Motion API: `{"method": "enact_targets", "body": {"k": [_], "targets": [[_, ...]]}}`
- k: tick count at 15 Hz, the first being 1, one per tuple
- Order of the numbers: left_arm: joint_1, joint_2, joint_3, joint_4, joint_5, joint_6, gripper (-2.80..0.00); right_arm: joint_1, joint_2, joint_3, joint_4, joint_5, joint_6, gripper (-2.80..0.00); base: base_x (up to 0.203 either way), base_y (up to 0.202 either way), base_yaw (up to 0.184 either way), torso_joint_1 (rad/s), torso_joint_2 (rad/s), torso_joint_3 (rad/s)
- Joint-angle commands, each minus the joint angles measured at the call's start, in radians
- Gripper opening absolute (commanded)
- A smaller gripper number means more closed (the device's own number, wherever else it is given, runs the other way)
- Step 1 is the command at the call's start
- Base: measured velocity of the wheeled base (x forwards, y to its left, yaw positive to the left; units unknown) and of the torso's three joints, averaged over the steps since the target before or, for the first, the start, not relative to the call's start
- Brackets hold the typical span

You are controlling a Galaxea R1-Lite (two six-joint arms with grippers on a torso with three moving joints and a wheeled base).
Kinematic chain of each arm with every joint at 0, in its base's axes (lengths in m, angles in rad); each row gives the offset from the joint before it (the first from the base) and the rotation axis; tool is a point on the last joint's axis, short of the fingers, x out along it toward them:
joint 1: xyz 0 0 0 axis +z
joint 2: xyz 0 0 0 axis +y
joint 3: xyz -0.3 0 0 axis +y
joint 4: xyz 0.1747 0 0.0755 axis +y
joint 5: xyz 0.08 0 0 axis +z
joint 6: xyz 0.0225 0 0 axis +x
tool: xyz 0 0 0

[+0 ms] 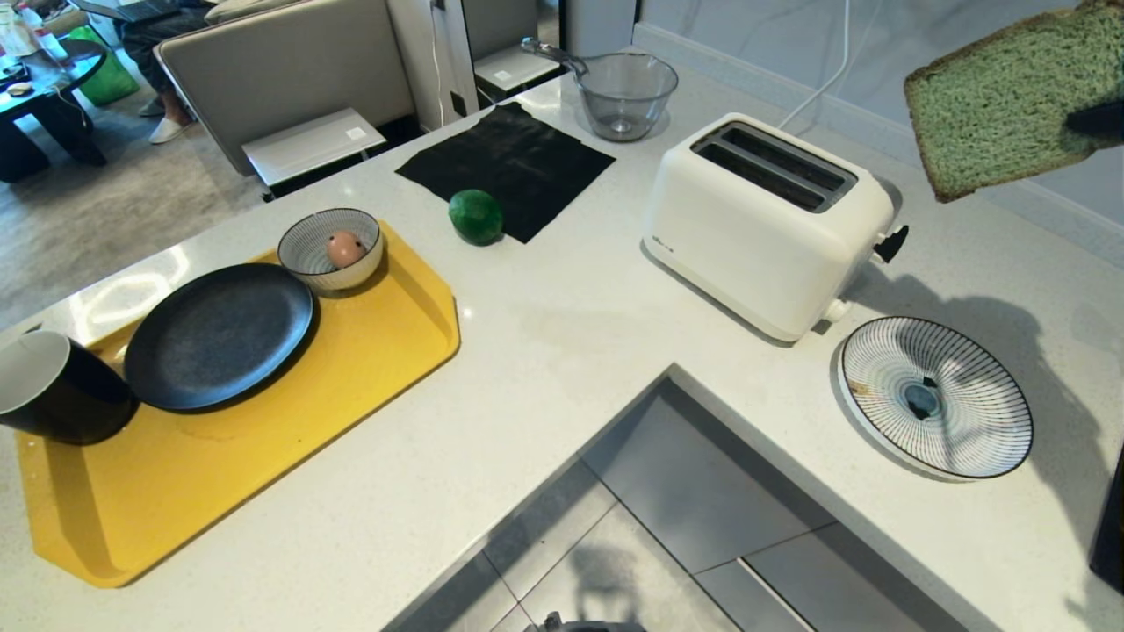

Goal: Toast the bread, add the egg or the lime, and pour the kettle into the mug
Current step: Put the bread slices in the toaster

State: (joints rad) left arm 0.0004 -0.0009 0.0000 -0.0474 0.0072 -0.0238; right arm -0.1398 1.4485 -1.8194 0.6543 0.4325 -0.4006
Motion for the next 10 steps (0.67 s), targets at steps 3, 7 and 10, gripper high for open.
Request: {"method": "enact_targets", "body": {"k": [3, 7, 10], "targets": [[0.0, -0.001, 0.017, 0.0, 0.0, -0.001, -2.8, 0.0, 0.003, -0.009, 0.004, 0.002, -0.006, -2.8, 0.0, 0.0, 0.0, -0.157, 0.3, 0.132], [0.0, -0.001, 0.017, 0.0, 0.0, -0.001, -2.8, 0.0, 0.051, -0.135, 0.002, 0.004, -0.011, -2.8, 0.0, 0.0, 0.0, -0.01, 0.02, 0.008], [0.001, -0.001, 0.017, 0.0, 0.0, -0.001, -2.8, 0.002, 0.106, -0.173, -0.062, 0.032, -0.119, -2.8, 0.0, 0.0, 0.0, 0.0, 0.0, 0.0]]}}
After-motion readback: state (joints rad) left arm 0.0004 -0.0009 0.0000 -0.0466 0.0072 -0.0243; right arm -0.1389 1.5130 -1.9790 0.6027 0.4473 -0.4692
